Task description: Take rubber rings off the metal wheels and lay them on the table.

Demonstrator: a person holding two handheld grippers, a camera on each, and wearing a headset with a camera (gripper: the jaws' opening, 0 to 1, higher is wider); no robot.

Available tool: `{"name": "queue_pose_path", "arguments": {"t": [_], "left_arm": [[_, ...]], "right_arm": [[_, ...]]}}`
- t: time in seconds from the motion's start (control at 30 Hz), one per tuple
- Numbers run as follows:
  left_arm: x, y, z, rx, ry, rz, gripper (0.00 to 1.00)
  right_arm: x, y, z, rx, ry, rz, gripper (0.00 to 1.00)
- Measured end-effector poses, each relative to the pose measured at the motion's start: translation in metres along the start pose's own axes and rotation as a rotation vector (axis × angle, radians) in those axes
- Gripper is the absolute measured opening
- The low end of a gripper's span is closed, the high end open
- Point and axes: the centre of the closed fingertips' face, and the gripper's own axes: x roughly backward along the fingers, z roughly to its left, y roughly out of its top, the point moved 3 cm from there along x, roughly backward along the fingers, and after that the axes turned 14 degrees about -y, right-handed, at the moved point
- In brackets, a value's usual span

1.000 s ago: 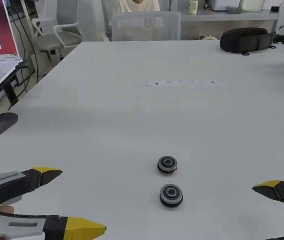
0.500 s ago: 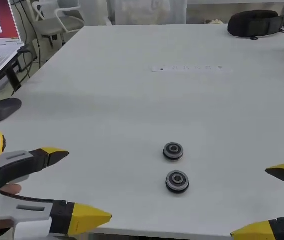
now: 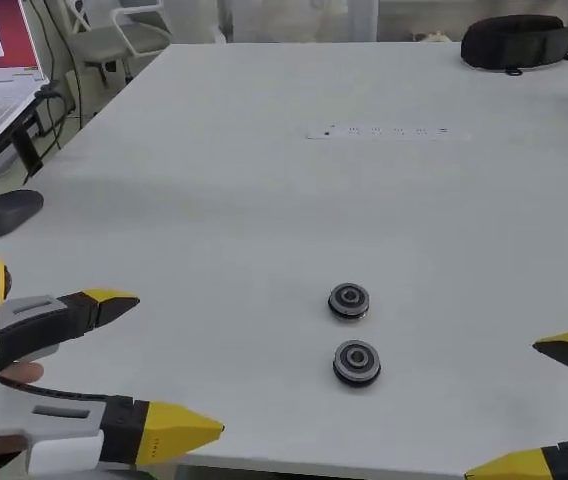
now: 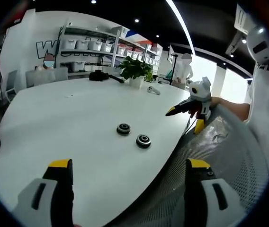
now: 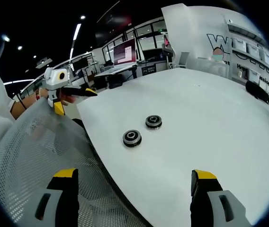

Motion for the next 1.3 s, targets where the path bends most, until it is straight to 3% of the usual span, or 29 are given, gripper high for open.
{"name": "queue_pose_path", "arguments": {"t": [0.2, 0.37, 0.47, 0.57, 0.8, 1.3], "left_arm": [[-0.003, 0.006, 0.0, -0.001, -0.012, -0.011, 0.98], [-0.005, 0.018, -0.002, -0.021, -0.034, -0.039, 0.97], [-0.008, 0.022, -0.002, -0.016, -0.059, -0.055, 0.97], [-0.011, 0.021, -0.001, -0.027, -0.07, -0.029, 0.97], [-0.021, 0.025, -0.001, -0.071, -0.107, 0.023, 0.97], [-0.039, 0.035, 0.001, -0.127, -0.159, 0.048, 0.93]], "right_arm": [[0.001, 0.004, -0.006, -0.005, -0.007, -0.017, 0.99], [0.001, 0.009, -0.009, -0.018, -0.003, -0.04, 0.99], [0.001, 0.01, -0.01, -0.006, 0.007, -0.04, 0.82], [0.0, 0.015, -0.01, -0.01, 0.013, -0.058, 0.86], [-0.009, 0.022, -0.013, 0.02, 0.033, -0.056, 0.84], [-0.025, 0.028, -0.004, 0.098, 0.099, -0.05, 0.8]]}}
